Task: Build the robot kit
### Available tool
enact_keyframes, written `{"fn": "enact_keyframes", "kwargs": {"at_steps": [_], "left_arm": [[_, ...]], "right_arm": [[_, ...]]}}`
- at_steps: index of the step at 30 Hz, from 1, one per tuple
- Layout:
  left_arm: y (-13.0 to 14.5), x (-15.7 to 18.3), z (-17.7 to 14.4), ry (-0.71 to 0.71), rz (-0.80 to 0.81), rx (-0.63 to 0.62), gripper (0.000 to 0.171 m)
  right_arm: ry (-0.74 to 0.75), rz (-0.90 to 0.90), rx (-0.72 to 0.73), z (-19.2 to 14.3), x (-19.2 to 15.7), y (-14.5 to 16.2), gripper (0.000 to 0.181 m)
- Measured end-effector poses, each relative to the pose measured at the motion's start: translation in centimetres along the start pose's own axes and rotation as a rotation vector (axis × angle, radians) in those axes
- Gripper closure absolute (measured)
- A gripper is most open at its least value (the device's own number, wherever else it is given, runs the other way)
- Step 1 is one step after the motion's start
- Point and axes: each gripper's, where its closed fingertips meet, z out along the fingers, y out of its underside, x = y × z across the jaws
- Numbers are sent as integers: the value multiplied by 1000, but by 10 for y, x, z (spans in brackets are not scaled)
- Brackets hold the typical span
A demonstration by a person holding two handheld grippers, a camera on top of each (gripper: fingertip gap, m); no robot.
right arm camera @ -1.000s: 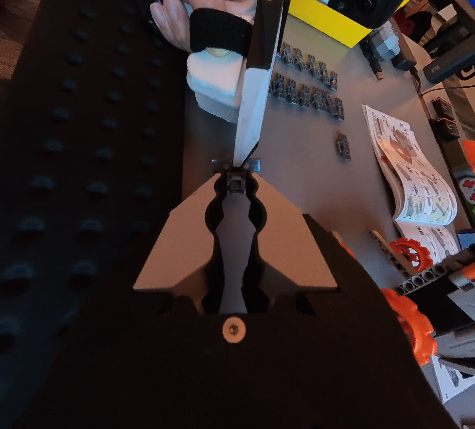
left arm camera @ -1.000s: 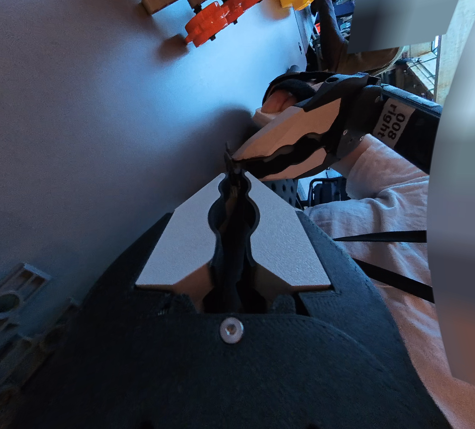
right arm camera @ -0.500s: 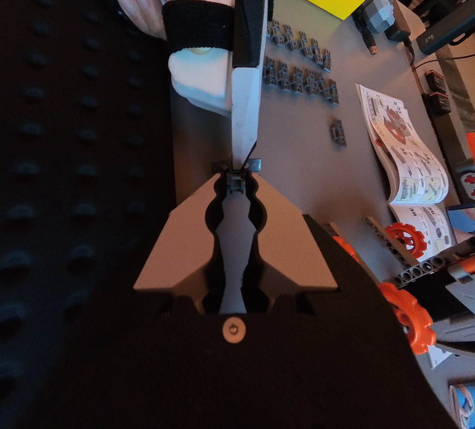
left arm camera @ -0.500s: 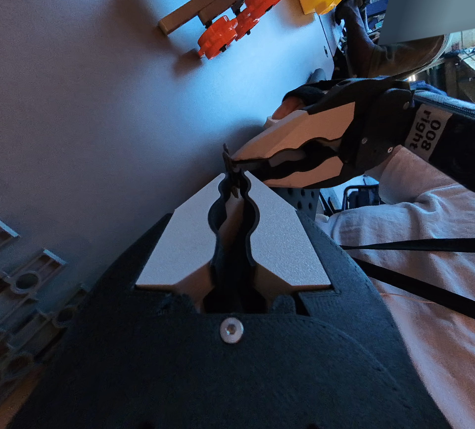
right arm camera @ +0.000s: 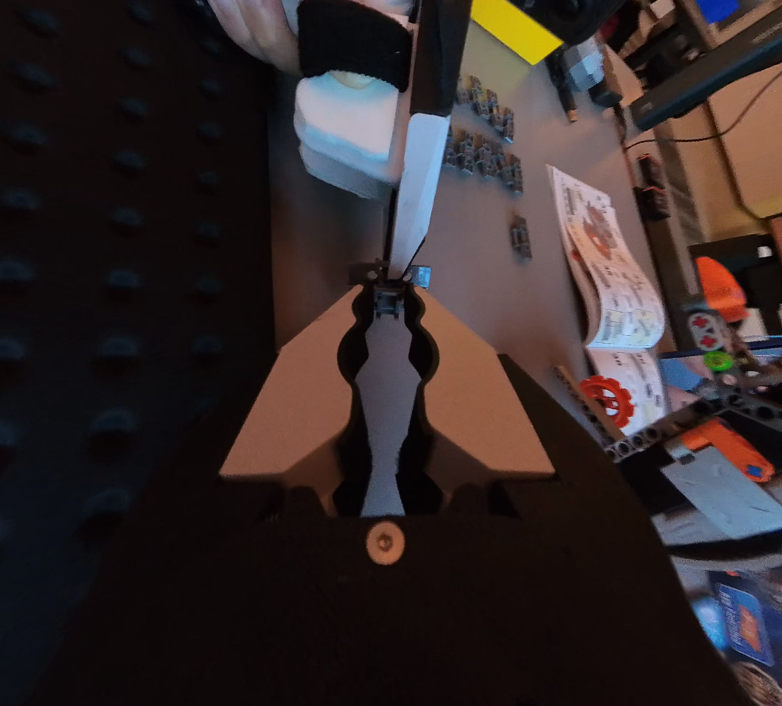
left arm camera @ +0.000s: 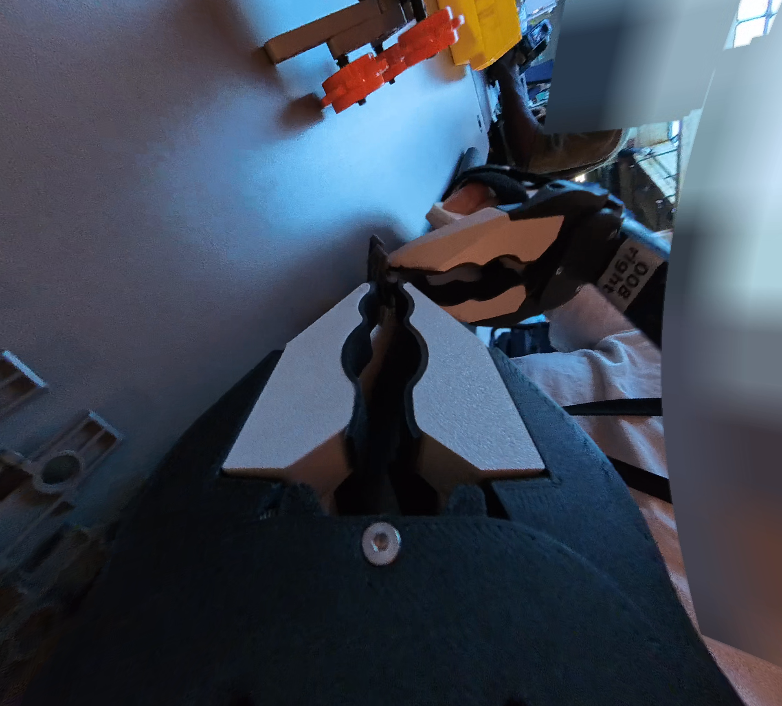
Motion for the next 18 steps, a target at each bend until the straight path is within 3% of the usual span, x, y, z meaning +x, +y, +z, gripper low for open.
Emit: {"fn": "enact_keyframes", "kwargs": {"at_steps": [3, 11, 18], "left_arm": [[-3, 0, -1, 23, -28, 17, 165], [3, -8, 2, -143, 123, -1, 166], [1, -9, 1, -194, 175, 21, 167]], "right_arm": [[66, -71, -21, 1, 3, -1, 168], [-81, 76, -18, 5, -3, 5, 169], [-124, 142, -40, 7, -3, 5, 169]]}}
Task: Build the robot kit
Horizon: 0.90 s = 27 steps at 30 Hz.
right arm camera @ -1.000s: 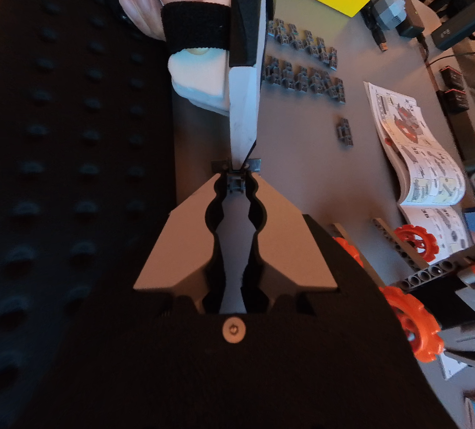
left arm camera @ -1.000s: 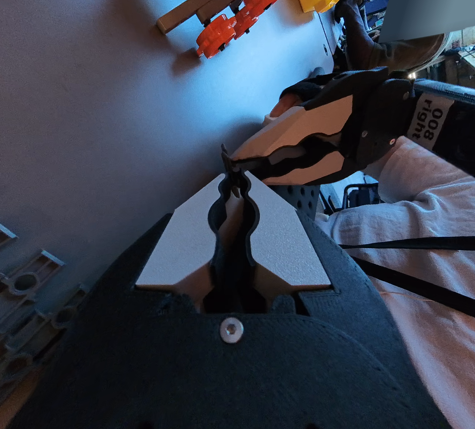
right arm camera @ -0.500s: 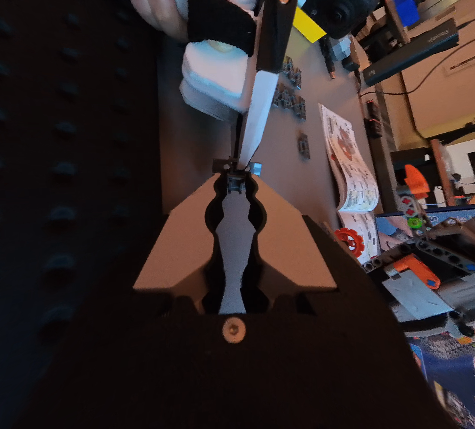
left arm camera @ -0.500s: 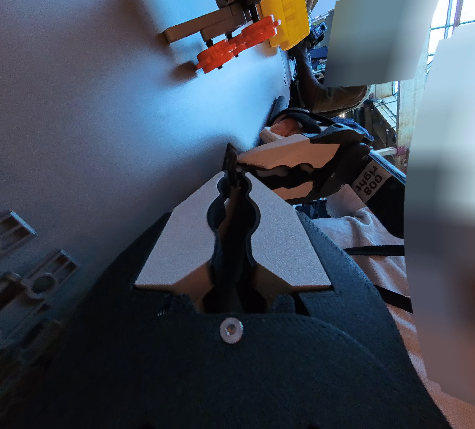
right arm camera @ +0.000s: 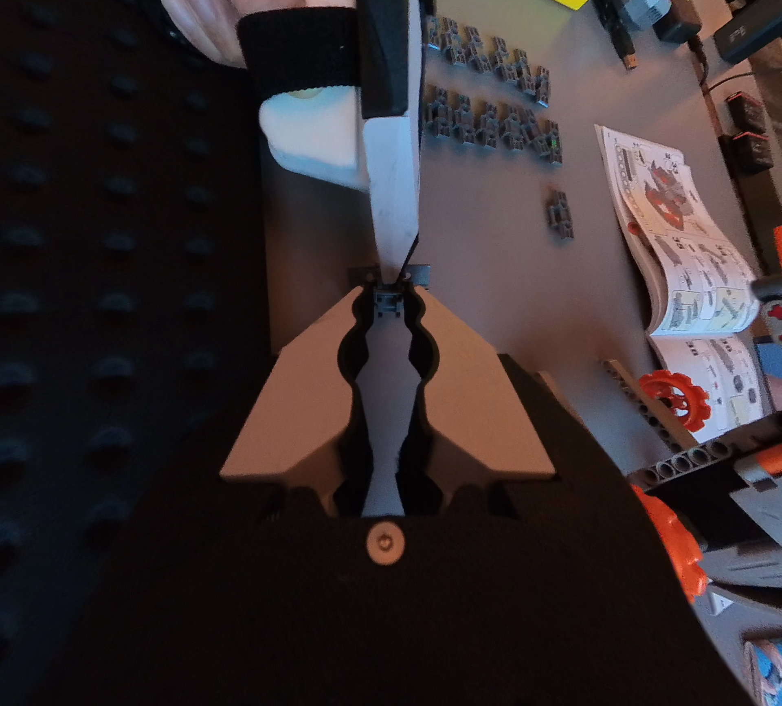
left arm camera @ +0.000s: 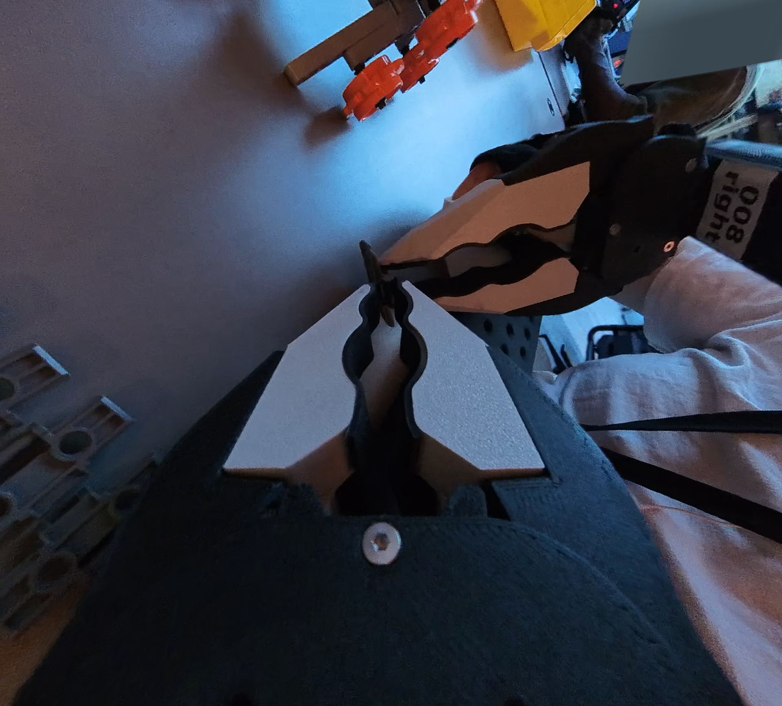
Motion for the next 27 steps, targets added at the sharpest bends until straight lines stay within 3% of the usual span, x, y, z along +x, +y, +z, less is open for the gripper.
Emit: {"fn": "enact_keyframes", "kwargs": {"at_steps": [11, 20, 24, 27], "left_arm": [[4, 1, 3, -20, 54, -30, 167], [3, -3, 3, -43, 32, -28, 168], [12, -6, 9, -88, 64, -101, 168], [4, -5, 9, 14, -82, -58, 166]], "right_arm": [[-158, 78, -24, -2, -6, 1, 169], [-172, 87, -33, 2, -6, 0, 171], [-188, 65, -62, 5, -14, 3, 173], [-144, 85, -71, 2, -4, 6, 169]]}}
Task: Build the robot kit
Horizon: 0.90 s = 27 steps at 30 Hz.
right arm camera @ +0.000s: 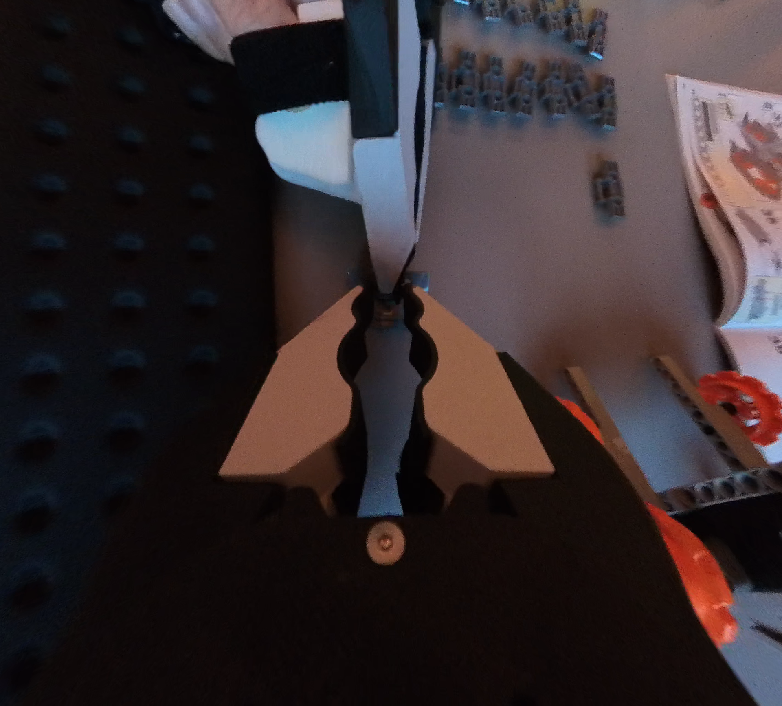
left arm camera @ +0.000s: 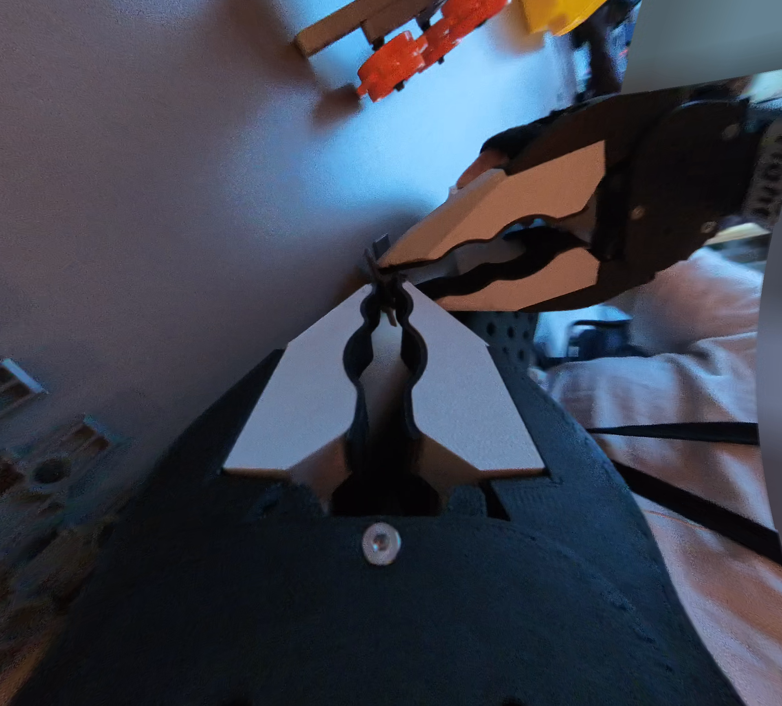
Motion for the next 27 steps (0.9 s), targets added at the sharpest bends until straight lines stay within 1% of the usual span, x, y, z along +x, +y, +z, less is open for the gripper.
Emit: {"fn": "enact_keyframes", "kwargs": {"at_steps": [2, 3, 7, 10, 13, 17, 20, 22, 25, 27], "left_arm": [[-2, 1, -1, 58, -75, 0, 166], [-6, 2, -2, 73, -81, 23, 166], [-13, 3, -7, 96, -98, 70, 166], [-18, 6, -13, 112, -81, 121, 167], [-24, 12, -19, 138, -55, 171, 167], [-27, 18, -24, 161, -24, 207, 168], [-32, 23, -31, 155, 33, 271, 168], [-36, 31, -40, 147, 108, 333, 168], [-39, 49, -54, 130, 281, 440, 168], [-38, 61, -60, 108, 402, 492, 168]], "right_arm": [[-43, 113, 8, 0, 0, 0, 168], [-27, 120, 30, -2, 3, -2, 168], [63, 47, 88, -4, 11, -8, 168], [135, -24, 156, -8, 16, -15, 168], [175, -48, 209, -14, 20, -21, 167], [211, -72, 266, -22, 22, -28, 164], [234, -101, 314, -28, 22, -35, 153], [261, -102, 376, -39, 22, -43, 147], [295, -21, 485, -60, 27, -52, 143], [214, 86, 560, -68, 24, -56, 143]]}}
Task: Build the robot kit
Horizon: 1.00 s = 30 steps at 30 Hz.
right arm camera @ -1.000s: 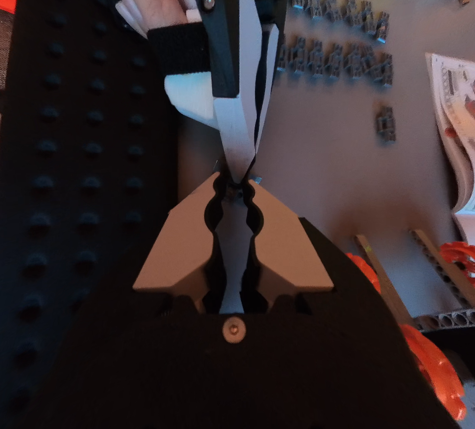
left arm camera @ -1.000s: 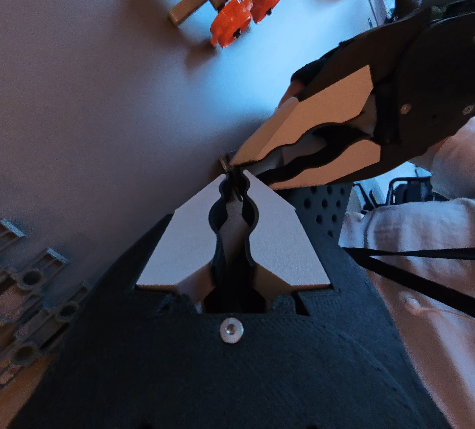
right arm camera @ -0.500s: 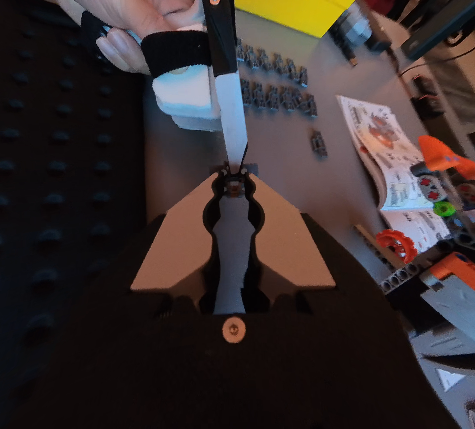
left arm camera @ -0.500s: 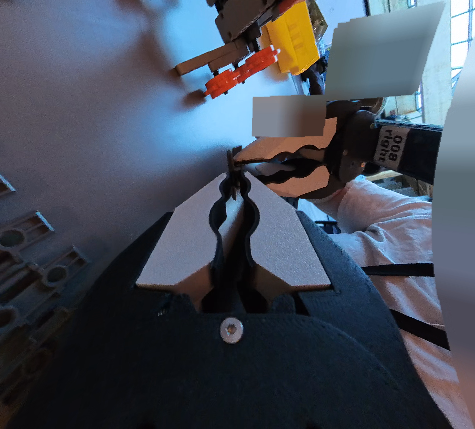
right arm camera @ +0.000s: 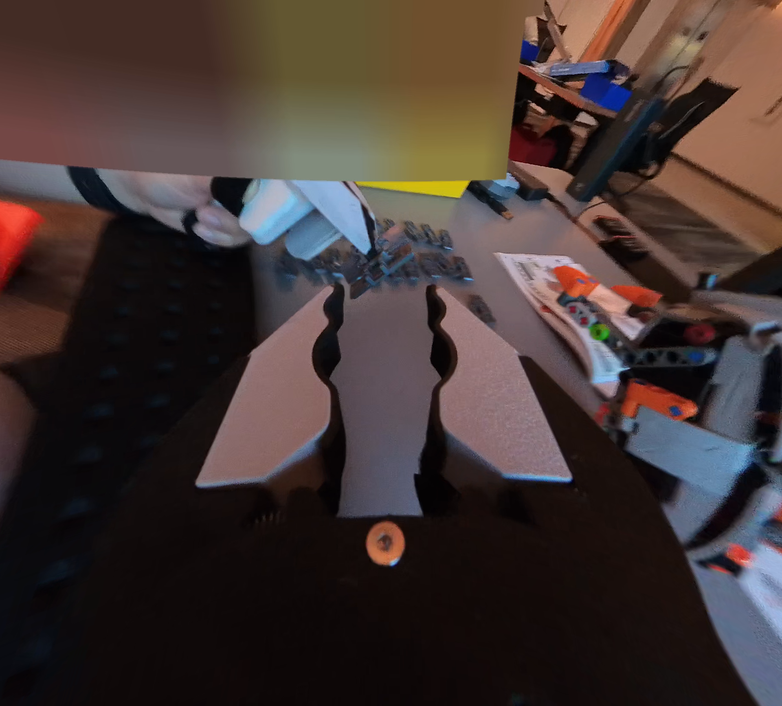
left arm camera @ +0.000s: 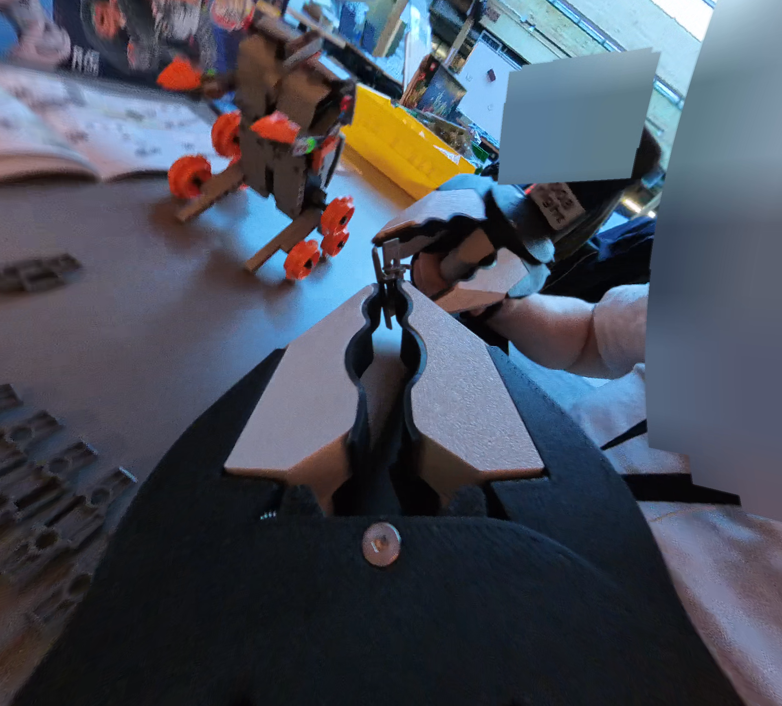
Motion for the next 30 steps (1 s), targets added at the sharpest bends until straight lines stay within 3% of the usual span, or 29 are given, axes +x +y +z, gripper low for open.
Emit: {"fn": "enact_keyframes", "kwargs": {"at_steps": [4, 8, 10, 20, 26, 30], "left_arm": [[-4, 17, -1, -16, 234, 34, 168], [-4, 24, 0, -21, 322, 46, 168], [-4, 25, -1, -23, 345, 52, 169], [-8, 26, -1, -89, 458, 75, 169], [-11, 36, -1, -125, 603, 105, 168], [-8, 37, 0, -83, 519, 89, 168]], "right_arm": [[-202, 290, 94, -3, -13, -11, 144], [-286, 398, 174, -13, -11, -23, 174], [-295, 396, 187, -16, -11, -24, 181], [-241, 334, 171, -13, -14, -25, 181], [-190, 283, 193, -12, -15, -30, 168], [-230, 302, 180, -12, -18, -29, 171]]}}
